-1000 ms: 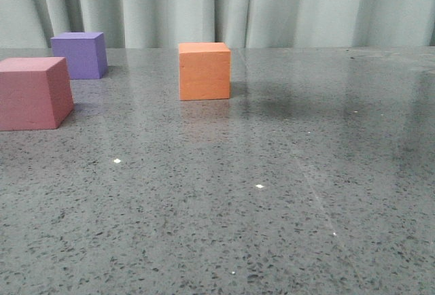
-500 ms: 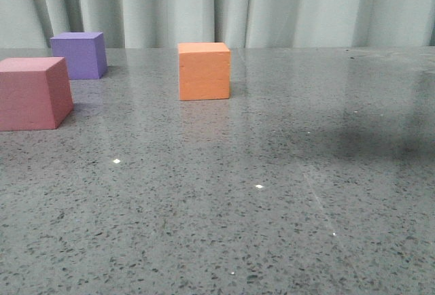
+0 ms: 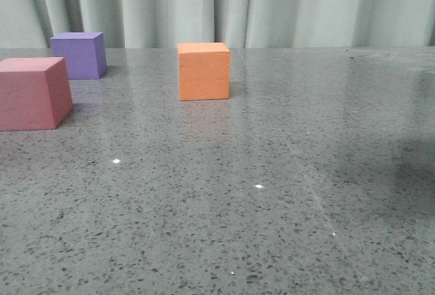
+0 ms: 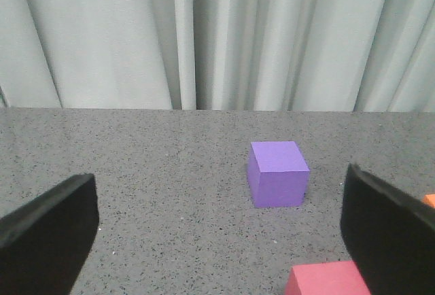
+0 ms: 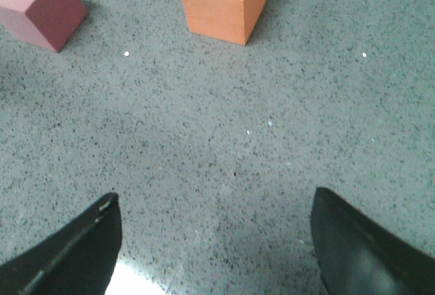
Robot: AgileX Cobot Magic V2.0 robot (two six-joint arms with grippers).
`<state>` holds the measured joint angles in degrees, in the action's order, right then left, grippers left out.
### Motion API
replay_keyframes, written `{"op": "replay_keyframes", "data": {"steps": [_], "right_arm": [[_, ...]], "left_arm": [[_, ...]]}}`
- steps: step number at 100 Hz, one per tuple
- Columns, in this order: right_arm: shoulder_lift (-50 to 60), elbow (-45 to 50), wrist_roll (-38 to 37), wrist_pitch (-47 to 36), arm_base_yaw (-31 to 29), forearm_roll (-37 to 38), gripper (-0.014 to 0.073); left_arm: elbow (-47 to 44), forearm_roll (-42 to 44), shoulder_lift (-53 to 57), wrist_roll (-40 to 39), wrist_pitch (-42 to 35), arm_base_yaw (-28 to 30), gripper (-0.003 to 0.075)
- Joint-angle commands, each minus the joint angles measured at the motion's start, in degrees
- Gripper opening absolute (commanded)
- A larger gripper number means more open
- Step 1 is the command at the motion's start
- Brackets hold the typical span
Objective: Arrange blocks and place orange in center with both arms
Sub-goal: 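Move the left gripper over the orange cube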
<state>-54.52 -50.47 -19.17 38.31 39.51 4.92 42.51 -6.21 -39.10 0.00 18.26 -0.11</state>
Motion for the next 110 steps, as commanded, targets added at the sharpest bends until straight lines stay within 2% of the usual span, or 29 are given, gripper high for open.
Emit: {"op": "replay_keyframes", "data": {"steps": [1, 23, 37, 69, 79, 94, 110], "right_arm": [[2.3, -0.1, 0.5, -3.9, -0.1, 1.1, 0.0569], [3.8, 1.0, 0.5, -4.0, -0.1, 1.2, 0.0569], [3.7, 1.0, 0.5, -4.1, -0.1, 1.2, 0.0569], [3.7, 1.0, 0.5, -5.5, -0.1, 1.1, 0.0569], [3.7, 1.0, 0.5, -5.6, -0.1, 1.1, 0.0569], [3.7, 1.0, 0.5, -5.6, -0.1, 1.1, 0.0569], [3.7, 1.0, 0.5, -5.6, -0.1, 1.1, 0.0569]], "left_arm": [[2.2, -0.6, -0.8, 0.3, -3.8, 0.0, 0.0692], [7.5, -0.6, -6.4, 0.6, 1.6, -3.5, 0.0692], [15.0, -0.6, -13.7, 5.7, 6.7, -8.4, 0.0692], [35.8, -1.5, -33.8, 25.6, 23.0, -17.2, 0.0692], [41.5, -6.3, -39.4, 33.0, 27.4, -18.7, 0.0692], [50.5, -14.4, -47.2, 48.1, 36.4, -19.6, 0.0692], [59.6, -20.2, -54.8, 53.3, 43.9, -19.6, 0.0692]]}}
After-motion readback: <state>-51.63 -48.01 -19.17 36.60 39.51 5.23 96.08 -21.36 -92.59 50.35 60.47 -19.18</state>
